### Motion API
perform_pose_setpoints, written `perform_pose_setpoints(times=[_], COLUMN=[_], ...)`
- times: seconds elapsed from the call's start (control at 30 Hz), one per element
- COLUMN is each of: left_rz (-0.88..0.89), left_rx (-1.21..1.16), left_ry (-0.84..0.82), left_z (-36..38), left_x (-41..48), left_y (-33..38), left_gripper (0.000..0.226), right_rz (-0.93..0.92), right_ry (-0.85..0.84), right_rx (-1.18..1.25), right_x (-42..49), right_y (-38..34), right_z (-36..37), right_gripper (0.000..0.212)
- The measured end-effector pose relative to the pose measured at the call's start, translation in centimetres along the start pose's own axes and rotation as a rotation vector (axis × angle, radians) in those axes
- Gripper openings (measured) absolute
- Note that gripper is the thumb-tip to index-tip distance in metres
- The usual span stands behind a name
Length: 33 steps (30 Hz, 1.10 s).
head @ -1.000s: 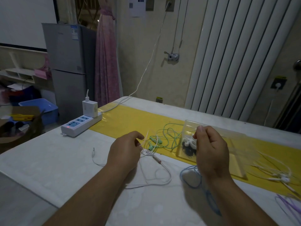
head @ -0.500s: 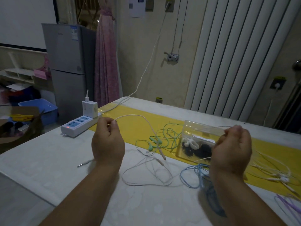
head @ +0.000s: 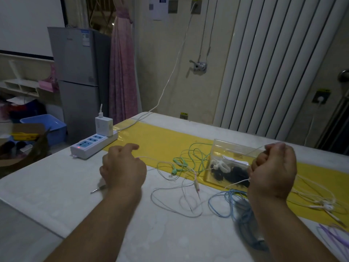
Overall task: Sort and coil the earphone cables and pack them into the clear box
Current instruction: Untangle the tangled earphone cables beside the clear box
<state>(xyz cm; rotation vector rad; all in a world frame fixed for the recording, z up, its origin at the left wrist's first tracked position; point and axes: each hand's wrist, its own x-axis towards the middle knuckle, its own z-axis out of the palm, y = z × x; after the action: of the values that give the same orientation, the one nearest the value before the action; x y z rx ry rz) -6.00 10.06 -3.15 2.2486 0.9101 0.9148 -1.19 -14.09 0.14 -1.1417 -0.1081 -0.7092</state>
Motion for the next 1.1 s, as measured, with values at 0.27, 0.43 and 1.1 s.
perform_pose_setpoints(times=[0.27, 0.43, 1.1], left_rz=[0.721, 0.802, 0.417], left_rx=[0.141, 0.094, -0.322], left_ry=[-0.016, -0.193, -0.640], left_z=[1.6, 3.0, 2.3], left_x=[-2.5, -2.4, -1.2], left_y=[1.6, 1.4, 0.9], left_gripper=[0.046, 0.038, 0.052], right_rz=[-0.049, 0.026, 0.081], right_ry=[-0.274, -0.462, -0.969], right_rx=[-0.024, -0.109, -1.099], right_x=[-1.4, -1.8, -2.7], right_y=[-0.2, 0.3, 0.4], right_z=[0.4, 0.5, 0.9], right_gripper=[0.025, 0.027, 0.023])
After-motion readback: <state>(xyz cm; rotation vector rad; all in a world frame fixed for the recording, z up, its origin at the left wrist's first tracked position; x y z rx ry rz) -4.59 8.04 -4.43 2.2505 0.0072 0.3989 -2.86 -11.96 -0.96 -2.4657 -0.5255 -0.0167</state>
